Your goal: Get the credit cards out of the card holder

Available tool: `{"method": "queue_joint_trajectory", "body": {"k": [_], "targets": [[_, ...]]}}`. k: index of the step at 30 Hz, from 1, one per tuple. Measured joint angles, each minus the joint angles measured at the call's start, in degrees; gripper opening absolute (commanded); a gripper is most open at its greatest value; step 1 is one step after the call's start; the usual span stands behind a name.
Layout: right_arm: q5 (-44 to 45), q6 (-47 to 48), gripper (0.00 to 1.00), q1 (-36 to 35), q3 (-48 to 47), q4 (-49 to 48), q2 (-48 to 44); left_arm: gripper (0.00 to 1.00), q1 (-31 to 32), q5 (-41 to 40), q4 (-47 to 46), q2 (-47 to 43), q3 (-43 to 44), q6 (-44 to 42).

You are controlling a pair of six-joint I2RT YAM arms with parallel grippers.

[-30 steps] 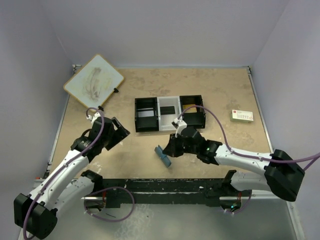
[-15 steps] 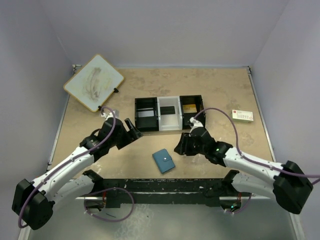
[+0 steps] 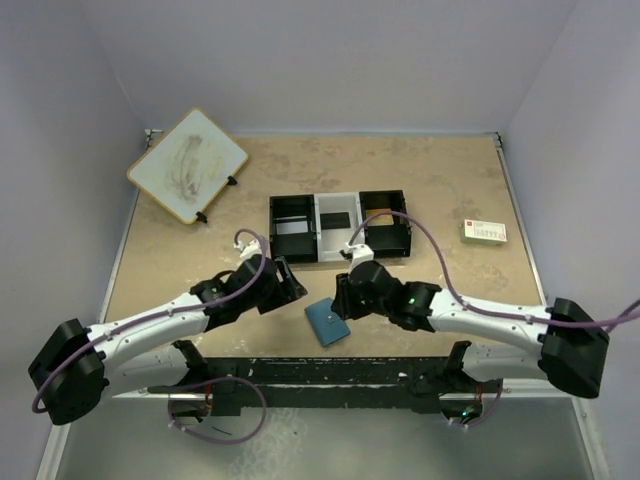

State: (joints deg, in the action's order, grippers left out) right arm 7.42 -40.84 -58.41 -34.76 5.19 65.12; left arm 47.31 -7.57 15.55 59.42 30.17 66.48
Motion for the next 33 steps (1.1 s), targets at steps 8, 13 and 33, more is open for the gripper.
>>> {"method": "queue_joint_trajectory", "body": {"k": [8,13,33], "targets": [[6.1,-1.3,0.31,-9.4,-5.8,1.9,10.7,0.50,6.8,-2.3,-4.5,4.3,-2.3,5.1],[8.9,-2.7,0.31,-12.2,-8.0,3.5,15.0,0.45,8.7,-3.1,-7.9,6.1,-3.3,7.6],[15.3,-4.3,0.32,-12.5,-14.4,9.7,23.8,0.36,10.0,-3.2,-12.9,9.8,-5.6,11.0]]}}
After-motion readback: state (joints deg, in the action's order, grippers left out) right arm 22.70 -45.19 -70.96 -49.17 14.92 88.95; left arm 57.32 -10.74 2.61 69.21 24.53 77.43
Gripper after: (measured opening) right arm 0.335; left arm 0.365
